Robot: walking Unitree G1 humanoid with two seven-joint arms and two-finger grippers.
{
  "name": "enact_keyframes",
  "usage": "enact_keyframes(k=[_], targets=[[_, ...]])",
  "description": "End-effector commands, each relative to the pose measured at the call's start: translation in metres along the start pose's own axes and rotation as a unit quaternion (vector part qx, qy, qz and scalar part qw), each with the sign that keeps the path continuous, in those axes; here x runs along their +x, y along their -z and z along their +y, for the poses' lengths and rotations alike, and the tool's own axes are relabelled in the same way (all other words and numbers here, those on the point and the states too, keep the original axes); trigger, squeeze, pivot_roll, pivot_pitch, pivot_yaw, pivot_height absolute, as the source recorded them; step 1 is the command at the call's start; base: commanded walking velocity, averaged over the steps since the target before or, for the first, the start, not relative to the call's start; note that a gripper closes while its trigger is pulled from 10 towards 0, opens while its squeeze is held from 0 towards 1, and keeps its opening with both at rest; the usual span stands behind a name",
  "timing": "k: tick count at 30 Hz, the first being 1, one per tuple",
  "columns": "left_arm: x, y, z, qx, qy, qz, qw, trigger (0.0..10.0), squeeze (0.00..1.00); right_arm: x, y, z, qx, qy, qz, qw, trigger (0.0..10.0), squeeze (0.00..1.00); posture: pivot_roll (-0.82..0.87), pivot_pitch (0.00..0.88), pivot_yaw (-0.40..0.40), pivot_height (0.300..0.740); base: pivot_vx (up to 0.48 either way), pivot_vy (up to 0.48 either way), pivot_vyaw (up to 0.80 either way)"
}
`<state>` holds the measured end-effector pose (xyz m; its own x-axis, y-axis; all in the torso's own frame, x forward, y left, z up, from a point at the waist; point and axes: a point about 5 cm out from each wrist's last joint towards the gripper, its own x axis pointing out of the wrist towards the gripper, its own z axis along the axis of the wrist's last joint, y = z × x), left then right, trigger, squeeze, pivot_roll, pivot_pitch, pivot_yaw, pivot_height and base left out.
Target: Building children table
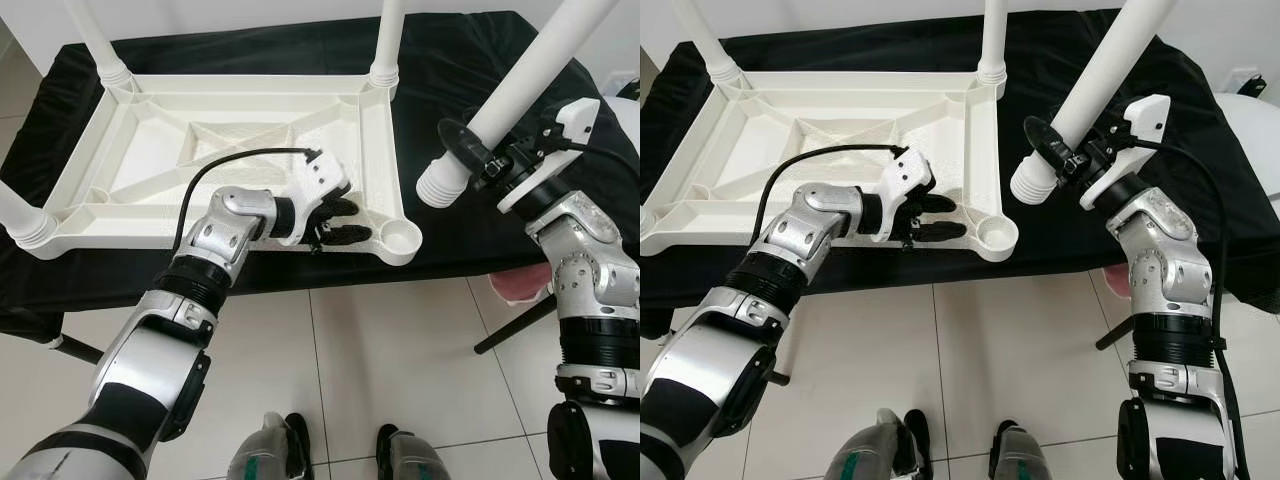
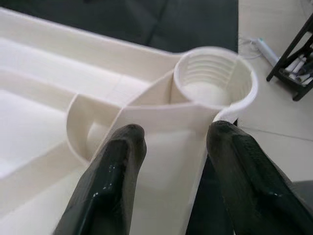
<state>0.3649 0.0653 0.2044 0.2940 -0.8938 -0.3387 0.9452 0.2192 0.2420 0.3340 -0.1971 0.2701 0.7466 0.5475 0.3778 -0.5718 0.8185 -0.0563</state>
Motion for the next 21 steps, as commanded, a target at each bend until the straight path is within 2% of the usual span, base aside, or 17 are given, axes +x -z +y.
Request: enact_keyframes(k=[1,11,13,16,21], targets=[[-0.004,0.004,0.017,0.001,-0.172,0.009,0.985,10.0,0.0,0.003,-0.004,0.002,0.0,-0.008,-0.016,1.0,10.0,0.0,-0.14,0.17,0.069,0.74,0.0,0.0,0.0],[0.001,0.001,0.008,0.011,-0.138,-0.004,0.99,10.0,0.0,0.003,-0.005,0.001,-0.001,-0.008,-0.016,1.0,10.0,0.0,-0.14,0.171,0.07,0.74,0.0,0.0,0.0],[0.002,0.0,0.006,0.018,-0.132,-0.007,0.991,10.0,0.0,0.003,-0.005,0.001,-0.001,-0.008,-0.016,1.0,10.0,0.0,-0.14,0.171,0.07,0.74,0.0,0.0,0.0],[0.005,-0.012,-0.008,0.05,-0.076,-0.038,0.995,10.0,0.0,0.003,-0.005,0.001,0.0,-0.008,-0.016,1.0,10.0,0.0,-0.14,0.172,0.069,0.74,0.0,0.0,0.0],[0.008,-0.008,-0.012,0.062,-0.063,-0.031,0.996,10.0,0.0,0.004,-0.005,0.002,0.0,-0.009,-0.016,1.0,10.0,0.0,-0.13,0.172,0.068,0.74,0.0,0.0,0.0]])
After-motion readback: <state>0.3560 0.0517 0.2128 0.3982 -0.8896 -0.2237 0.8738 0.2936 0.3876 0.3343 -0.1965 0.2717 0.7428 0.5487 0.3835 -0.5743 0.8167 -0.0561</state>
